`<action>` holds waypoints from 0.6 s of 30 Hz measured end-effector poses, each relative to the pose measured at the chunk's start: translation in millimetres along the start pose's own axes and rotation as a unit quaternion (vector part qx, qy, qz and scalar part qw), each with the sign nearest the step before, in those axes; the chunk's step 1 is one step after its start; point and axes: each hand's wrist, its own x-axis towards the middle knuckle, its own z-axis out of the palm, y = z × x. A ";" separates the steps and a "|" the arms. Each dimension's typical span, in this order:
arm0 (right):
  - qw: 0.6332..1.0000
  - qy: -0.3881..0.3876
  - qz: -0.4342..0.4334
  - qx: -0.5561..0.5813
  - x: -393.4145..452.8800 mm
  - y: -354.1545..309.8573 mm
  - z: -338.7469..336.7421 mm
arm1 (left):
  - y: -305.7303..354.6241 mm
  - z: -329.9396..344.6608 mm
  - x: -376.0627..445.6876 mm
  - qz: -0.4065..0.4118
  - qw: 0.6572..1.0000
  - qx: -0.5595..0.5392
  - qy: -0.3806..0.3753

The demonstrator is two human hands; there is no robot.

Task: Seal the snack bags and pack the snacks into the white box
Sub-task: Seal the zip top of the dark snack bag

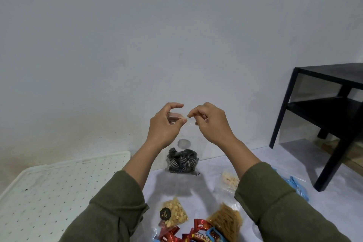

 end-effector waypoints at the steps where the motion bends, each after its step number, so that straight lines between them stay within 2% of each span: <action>1: 1.000 -0.003 0.004 0.005 -1.1 -0.6 -0.2 | -0.3 -0.4 -0.3 -0.004 1.000 -0.011 0.002; 6: 0.997 -0.014 0.031 0.064 -13.9 -2.6 -1.8 | -5.7 -3.4 1.1 -0.017 0.997 -0.071 0.030; 9: 0.997 -0.023 0.043 0.059 -20.2 0.4 0.8 | -7.9 -5.7 4.0 -0.017 0.994 -0.104 0.039; 14: 0.996 0.028 0.068 0.045 -22.8 4.4 3.1 | -10.3 -3.4 2.4 0.024 0.993 -0.117 0.005; 18: 0.991 0.073 0.103 0.050 -28.9 8.4 -1.6 | -20.2 6.1 -0.3 0.075 0.990 -0.108 -0.057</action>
